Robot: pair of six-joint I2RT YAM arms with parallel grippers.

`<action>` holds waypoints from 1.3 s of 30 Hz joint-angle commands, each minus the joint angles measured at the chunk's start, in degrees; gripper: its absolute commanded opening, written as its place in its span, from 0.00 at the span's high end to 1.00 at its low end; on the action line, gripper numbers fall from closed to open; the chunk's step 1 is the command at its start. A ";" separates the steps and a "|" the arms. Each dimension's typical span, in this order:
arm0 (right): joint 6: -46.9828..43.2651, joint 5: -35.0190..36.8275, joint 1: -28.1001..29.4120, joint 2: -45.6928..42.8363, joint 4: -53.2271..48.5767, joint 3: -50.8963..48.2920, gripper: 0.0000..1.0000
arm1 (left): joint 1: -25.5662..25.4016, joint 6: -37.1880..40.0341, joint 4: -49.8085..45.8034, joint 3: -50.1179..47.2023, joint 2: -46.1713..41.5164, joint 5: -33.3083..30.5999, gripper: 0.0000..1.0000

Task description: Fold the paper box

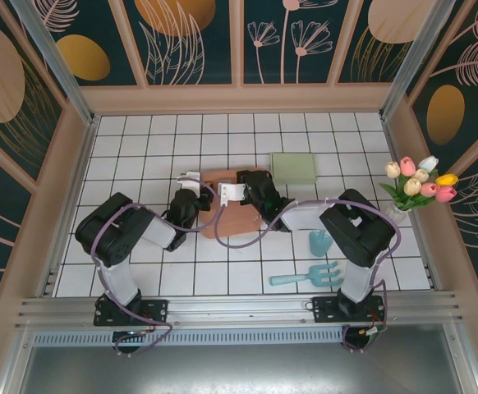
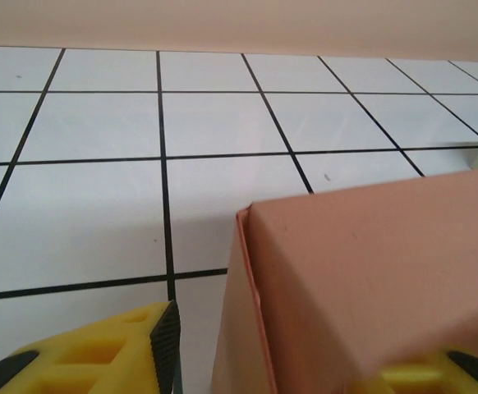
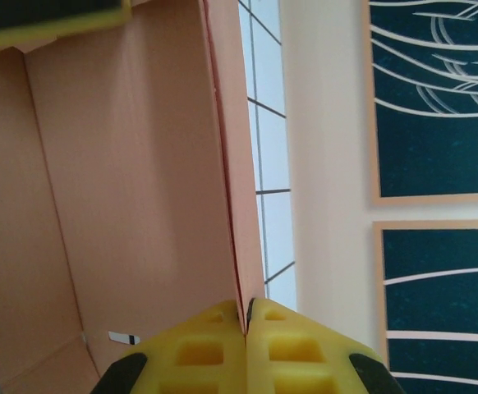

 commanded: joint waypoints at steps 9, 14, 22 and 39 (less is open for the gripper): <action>-7.31 4.68 1.68 7.50 9.83 -4.92 1.00 | 0.36 -1.14 -6.17 7.23 0.66 -18.51 0.96; -5.58 4.68 2.11 9.26 9.28 -3.35 1.00 | 0.55 -1.89 -11.29 10.34 2.09 -20.64 0.93; -4.44 6.35 2.83 12.07 12.11 -1.91 1.00 | 2.27 0.37 -13.22 12.15 2.38 -12.01 0.75; -10.85 10.71 3.32 16.50 22.61 -2.71 1.00 | 2.36 -0.28 -4.42 -4.38 -5.51 -2.01 0.61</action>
